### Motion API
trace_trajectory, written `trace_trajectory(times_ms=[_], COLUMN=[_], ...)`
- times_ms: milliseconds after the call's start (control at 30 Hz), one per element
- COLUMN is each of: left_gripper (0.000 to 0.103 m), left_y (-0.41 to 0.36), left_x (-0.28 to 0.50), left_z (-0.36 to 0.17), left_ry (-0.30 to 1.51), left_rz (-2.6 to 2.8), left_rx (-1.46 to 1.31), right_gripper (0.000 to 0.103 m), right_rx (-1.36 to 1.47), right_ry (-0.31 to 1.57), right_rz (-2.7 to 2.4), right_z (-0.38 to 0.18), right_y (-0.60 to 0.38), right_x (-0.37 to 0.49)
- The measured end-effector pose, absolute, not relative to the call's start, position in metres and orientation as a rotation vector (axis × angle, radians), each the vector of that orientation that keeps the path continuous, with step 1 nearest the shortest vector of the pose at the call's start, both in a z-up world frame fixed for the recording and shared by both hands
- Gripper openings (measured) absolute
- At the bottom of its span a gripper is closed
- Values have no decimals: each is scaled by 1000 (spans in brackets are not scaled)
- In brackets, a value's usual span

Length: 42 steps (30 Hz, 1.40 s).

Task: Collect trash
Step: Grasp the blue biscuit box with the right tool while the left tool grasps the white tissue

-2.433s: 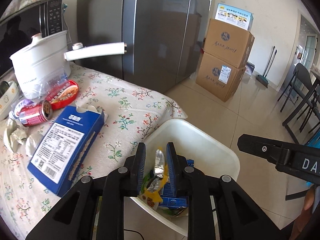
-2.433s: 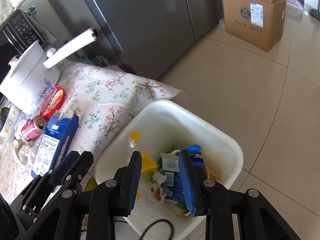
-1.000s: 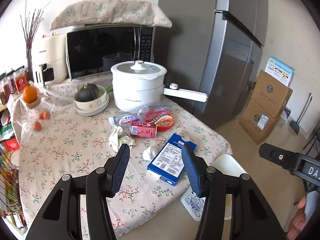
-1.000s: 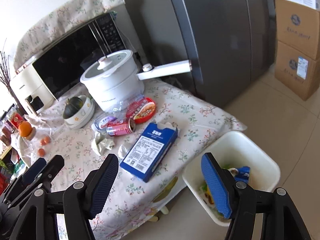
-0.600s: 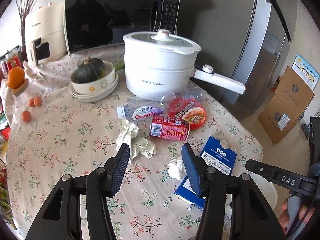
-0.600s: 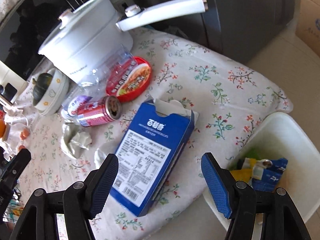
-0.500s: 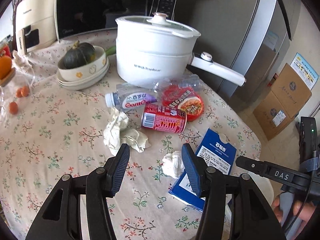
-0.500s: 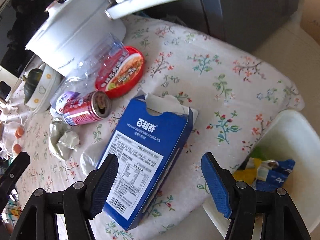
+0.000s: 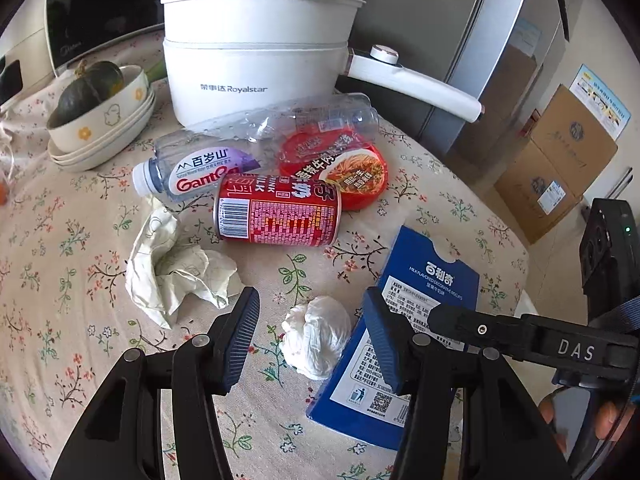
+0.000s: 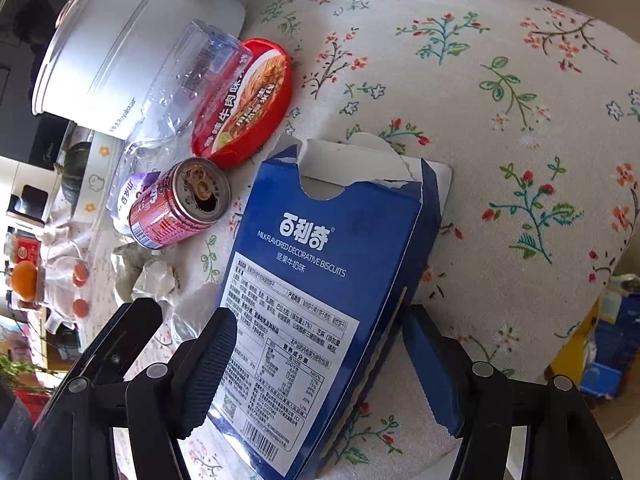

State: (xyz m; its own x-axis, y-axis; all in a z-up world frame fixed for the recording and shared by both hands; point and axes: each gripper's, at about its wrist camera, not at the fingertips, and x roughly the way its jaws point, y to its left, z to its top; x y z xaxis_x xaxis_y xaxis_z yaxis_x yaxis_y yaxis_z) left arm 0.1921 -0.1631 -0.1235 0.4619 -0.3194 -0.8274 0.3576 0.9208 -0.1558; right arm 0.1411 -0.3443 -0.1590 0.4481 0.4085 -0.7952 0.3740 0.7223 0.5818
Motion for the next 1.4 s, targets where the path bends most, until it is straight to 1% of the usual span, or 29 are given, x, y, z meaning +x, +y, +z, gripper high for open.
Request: trace_trajectory(times_ms=[33, 67, 100, 133, 167, 300, 533, 633, 733, 867, 900, 933, 1033, 1133, 1200, 1267, 1400], left_gripper=[54, 47, 37, 31, 21, 17, 16, 17, 25, 39, 42, 42, 41, 36, 29, 26, 26], left_y=[-163, -163, -162, -160, -156, -149, -151, -151, -151, -148, -147, -147, -153, -163, -167, -168, -175], left_x=[194, 195, 197, 199, 203, 205, 196, 194, 192, 189, 188, 186, 180, 171, 167, 165, 161], left_z=[-127, -131, -136, -141, -146, -153, -152, -152, -151, -154, -157, -159, -162, -158, -156, -155, -156], left_ry=[1011, 1017, 1029, 1049, 1069, 1075, 1125, 1141, 1158, 1189, 1195, 1199, 1221, 1187, 1169, 1163, 1149], left_rz=[-417, -421, -429, -443, -460, -511, -556, -531, -512, -502, -505, -517, -582, -602, -607, -609, -574], left_rx=[41, 37, 29, 11, -19, -99, -152, -140, -117, -125, -136, -152, -175, -120, -96, -88, -10], right_gripper=[75, 75, 75, 75, 75, 75, 74, 74, 74, 74, 74, 74, 74, 74, 74, 74, 69], right_rx=[797, 783, 777, 778, 780, 782, 768, 781, 777, 797, 795, 789, 730, 709, 737, 784, 852], right_ry=[1139, 1136, 1131, 1124, 1119, 1102, 1128, 1136, 1139, 1136, 1137, 1137, 1157, 1158, 1152, 1143, 1148], right_rz=[27, 31, 33, 32, 33, 36, 25, 23, 20, 17, 17, 18, 16, 16, 19, 26, 21], right_z=[-159, -158, -159, -159, -160, -161, -159, -160, -159, -160, -160, -159, -157, -157, -158, -160, -161], right_y=[-341, -339, -339, -338, -339, -337, -334, -336, -339, -347, -347, -346, -338, -336, -340, -346, -355], right_x=[143, 144, 145, 144, 144, 144, 131, 121, 111, 101, 101, 100, 101, 98, 96, 93, 86])
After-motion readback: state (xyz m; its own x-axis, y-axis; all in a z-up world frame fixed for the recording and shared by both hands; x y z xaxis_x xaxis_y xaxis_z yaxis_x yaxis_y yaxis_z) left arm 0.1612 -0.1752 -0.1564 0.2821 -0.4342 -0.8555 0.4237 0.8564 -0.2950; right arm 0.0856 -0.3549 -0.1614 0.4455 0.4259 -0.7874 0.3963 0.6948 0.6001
